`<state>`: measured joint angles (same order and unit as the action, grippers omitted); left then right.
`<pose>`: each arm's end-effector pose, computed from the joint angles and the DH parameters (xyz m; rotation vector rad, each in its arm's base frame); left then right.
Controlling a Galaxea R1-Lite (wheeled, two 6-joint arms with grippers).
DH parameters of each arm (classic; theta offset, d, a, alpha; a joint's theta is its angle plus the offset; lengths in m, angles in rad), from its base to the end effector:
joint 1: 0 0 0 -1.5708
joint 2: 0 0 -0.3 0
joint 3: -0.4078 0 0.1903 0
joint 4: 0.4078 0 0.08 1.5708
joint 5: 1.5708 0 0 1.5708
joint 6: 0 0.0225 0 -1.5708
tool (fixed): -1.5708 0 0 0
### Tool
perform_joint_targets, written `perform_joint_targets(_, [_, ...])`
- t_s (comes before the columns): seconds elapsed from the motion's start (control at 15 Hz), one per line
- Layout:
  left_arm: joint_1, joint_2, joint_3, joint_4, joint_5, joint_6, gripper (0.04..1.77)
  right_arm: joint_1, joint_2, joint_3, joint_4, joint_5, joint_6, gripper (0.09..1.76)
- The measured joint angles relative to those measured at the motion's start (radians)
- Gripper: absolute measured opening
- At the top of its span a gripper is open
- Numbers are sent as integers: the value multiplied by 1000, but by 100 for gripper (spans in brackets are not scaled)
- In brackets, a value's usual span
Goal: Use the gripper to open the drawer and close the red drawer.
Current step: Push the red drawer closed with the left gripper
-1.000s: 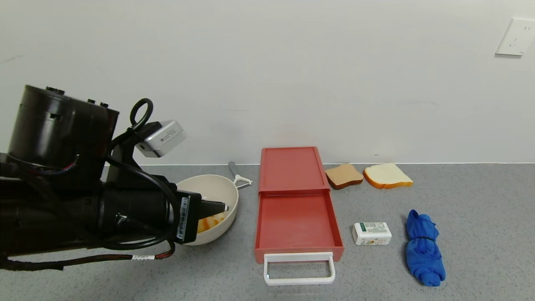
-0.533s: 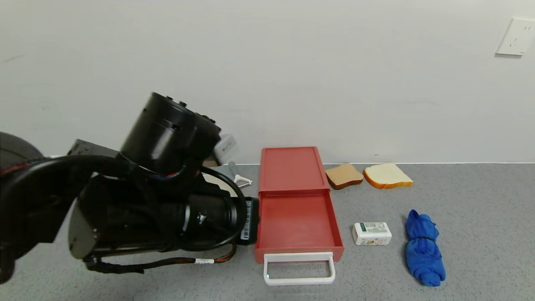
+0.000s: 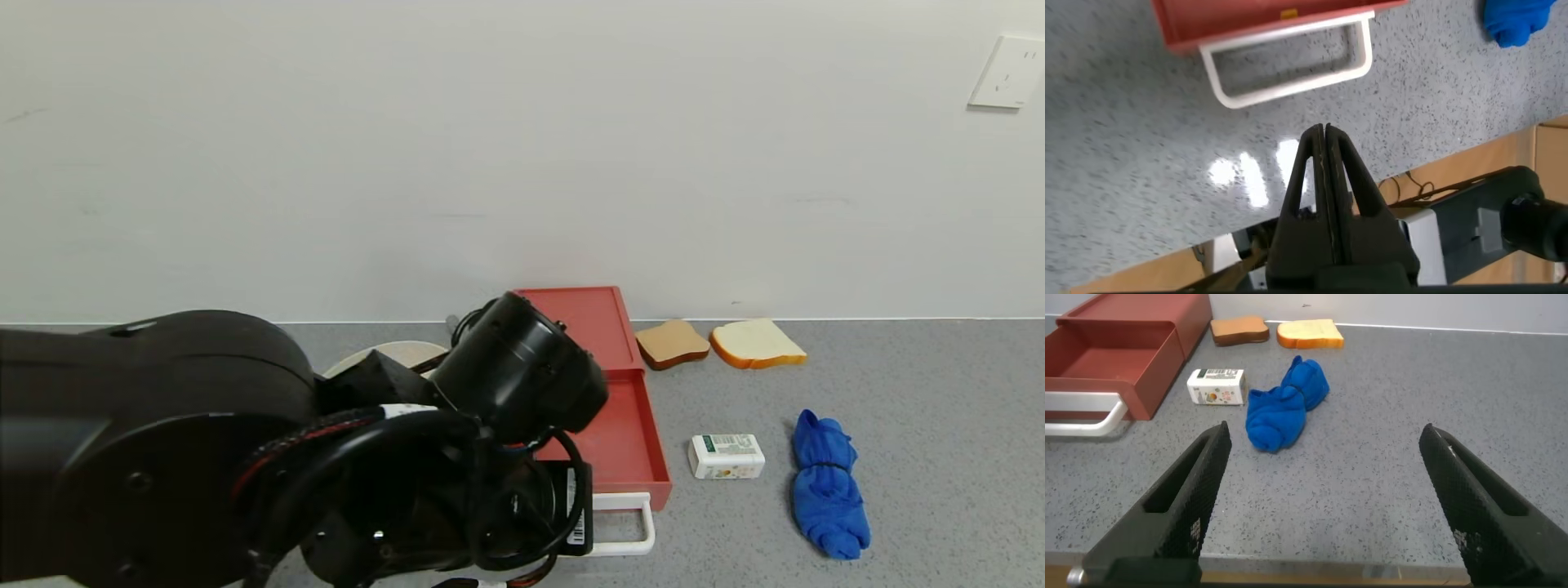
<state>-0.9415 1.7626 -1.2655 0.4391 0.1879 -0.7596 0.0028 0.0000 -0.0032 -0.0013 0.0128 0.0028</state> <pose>0.1842 -0.2459 0.1953 -0.1750 0.9984 -0.3435 -0.0231 0.0002 0.0765 0.0028 -0.0045 0.0156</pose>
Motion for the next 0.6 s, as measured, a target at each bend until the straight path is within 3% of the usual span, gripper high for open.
perform_joint_targets(0.33, [-35,104,-9,3,-17,-114,11,0,0,0,0,0,1,170])
perform_joint_targets(0.6, [-66,184,1,1,-17,-142,11,0,0,0,2,0,0,170])
